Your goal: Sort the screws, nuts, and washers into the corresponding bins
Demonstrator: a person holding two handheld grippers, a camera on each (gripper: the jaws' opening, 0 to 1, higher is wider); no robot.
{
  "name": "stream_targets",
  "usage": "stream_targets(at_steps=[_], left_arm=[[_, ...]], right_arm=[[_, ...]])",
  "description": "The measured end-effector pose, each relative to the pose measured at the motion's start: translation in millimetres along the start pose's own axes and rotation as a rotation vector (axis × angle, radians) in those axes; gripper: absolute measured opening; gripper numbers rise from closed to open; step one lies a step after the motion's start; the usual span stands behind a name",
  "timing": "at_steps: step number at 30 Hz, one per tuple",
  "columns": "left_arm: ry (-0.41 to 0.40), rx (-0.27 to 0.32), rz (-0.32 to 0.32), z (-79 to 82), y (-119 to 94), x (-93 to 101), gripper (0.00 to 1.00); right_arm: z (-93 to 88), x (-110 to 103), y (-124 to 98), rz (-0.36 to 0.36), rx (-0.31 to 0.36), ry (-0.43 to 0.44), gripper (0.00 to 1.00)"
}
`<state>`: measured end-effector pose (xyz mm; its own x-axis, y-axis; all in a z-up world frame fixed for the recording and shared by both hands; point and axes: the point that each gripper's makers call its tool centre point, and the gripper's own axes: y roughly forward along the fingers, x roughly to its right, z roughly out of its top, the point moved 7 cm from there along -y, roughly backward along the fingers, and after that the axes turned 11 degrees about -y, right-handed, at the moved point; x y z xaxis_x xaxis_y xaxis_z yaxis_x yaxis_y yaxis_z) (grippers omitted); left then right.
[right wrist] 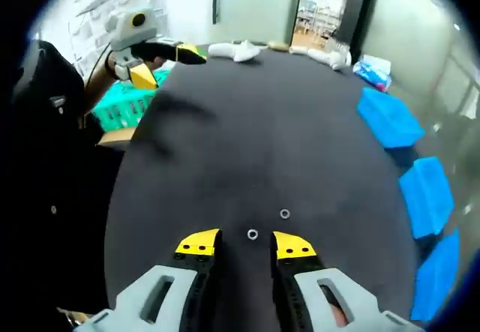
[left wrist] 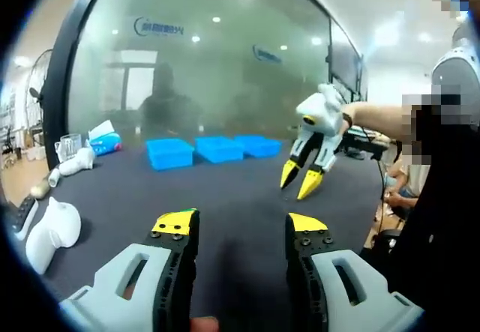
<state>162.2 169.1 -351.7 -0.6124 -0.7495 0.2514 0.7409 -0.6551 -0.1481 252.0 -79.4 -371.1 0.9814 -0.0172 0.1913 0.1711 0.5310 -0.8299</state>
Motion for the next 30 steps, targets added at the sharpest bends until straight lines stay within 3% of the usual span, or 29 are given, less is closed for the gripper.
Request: stream_targets(at_steps=[10, 17, 23, 30], left_arm=[[-0.008, -0.001, 0.007, -2.3, -0.3, -3.8, 0.45], [-0.010, 0.002, 0.007, -2.0, -0.4, -4.5, 0.45], [-0.007, 0.003, 0.007, -1.4, -0.5, -3.7, 0.45], [-0.007, 0.006, 0.007, -0.1, 0.2, -2.3, 0.45]], right_arm=[[-1.7, 1.9, 9.7, 0.020, -0.044, -0.020, 0.15], [-3.5, 2.1, 9.9, 0.030, -0.039, 0.021, 0.12], [-3.7, 0.9, 9.7, 0.032, -0.043, 0.017, 0.03], [-6.5, 1.1, 9.3, 0.020, -0.031, 0.019, 0.03]])
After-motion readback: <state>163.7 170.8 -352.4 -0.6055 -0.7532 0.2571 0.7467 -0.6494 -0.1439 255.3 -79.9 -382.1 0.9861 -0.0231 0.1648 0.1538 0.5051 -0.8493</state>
